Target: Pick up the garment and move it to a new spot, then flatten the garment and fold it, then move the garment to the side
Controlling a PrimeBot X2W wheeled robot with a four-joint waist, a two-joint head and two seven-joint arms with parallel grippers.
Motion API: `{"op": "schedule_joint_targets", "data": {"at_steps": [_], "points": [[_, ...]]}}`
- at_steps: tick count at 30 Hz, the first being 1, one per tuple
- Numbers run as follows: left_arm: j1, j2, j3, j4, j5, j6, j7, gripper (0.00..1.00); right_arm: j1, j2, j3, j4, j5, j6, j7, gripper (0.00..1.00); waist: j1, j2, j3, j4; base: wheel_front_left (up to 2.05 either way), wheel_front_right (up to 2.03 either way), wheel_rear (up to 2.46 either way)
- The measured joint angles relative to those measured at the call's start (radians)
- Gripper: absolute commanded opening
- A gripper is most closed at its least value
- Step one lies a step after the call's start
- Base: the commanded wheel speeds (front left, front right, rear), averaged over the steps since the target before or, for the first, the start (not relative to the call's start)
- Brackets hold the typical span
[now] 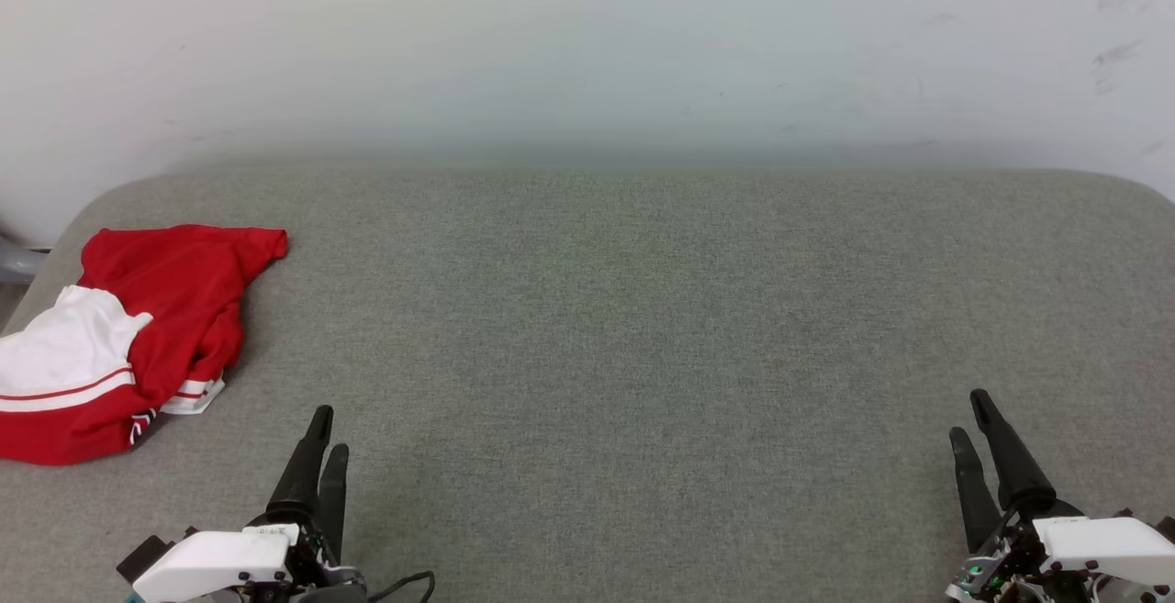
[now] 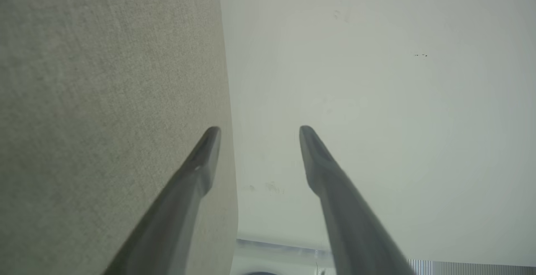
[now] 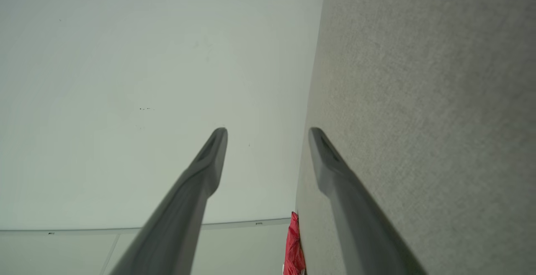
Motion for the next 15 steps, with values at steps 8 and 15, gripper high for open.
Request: {"op": "schedule_joint_targets", "data": {"at_steps": [8, 15], "points": [[0.000, 0.000, 0.006, -0.030, 0.053, 0.000, -0.040, 1.00, 0.000, 0.000, 0.005, -0.012, -0.059, 0.000, -0.039, 1.00, 0.0000, 0.0000, 0.001, 0.001, 0.00, 0.00, 0.00], [0.000, 0.000, 0.026, -0.067, 0.182, 0.013, -0.073, 1.00, 0.001, 0.001, 0.000, -0.054, -0.193, 0.000, -0.071, 1.00, 0.0000, 0.0000, 0.003, 0.002, 0.00, 0.00, 0.00]]}}
